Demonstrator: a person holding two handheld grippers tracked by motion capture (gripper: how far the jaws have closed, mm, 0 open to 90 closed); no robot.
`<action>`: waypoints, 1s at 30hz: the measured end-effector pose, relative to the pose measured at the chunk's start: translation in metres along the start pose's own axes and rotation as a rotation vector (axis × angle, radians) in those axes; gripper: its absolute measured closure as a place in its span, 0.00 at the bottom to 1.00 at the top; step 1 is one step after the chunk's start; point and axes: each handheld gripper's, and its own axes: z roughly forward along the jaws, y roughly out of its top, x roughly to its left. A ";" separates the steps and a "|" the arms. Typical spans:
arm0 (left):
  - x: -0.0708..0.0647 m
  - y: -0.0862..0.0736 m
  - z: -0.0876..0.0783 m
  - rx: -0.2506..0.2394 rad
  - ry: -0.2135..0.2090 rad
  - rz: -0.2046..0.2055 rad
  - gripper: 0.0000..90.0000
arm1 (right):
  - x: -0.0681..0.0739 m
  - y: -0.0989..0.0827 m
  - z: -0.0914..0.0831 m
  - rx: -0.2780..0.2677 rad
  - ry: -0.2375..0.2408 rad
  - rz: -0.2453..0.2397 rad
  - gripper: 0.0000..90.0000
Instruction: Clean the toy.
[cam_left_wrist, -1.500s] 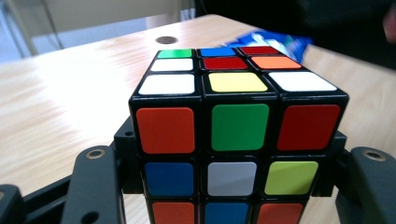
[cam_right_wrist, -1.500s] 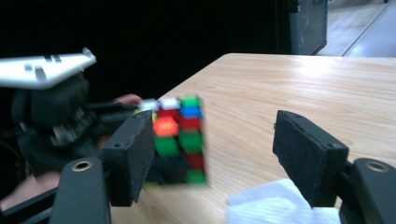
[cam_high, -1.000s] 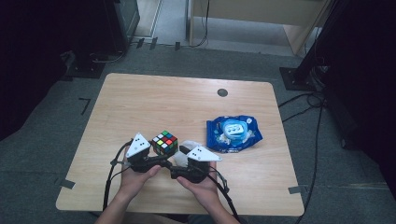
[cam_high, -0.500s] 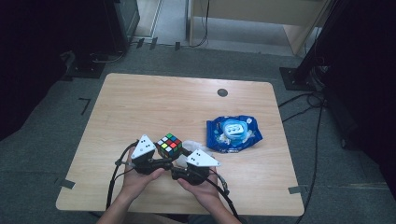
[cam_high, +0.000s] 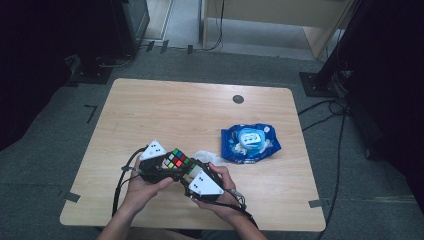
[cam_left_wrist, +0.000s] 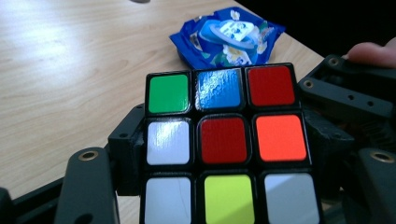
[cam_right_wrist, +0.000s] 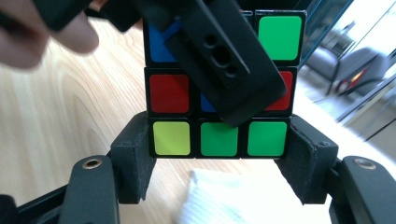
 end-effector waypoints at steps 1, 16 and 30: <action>0.001 0.000 0.000 0.008 -0.006 -0.004 0.34 | 0.001 0.000 0.000 0.001 -0.012 -0.038 0.38; 0.010 -0.003 -0.001 -0.006 -0.059 -0.032 0.38 | -0.005 -0.004 0.001 0.001 0.035 0.007 0.36; 0.005 -0.006 -0.004 -0.072 -0.036 0.056 0.38 | -0.014 -0.005 0.002 0.029 0.084 0.152 0.31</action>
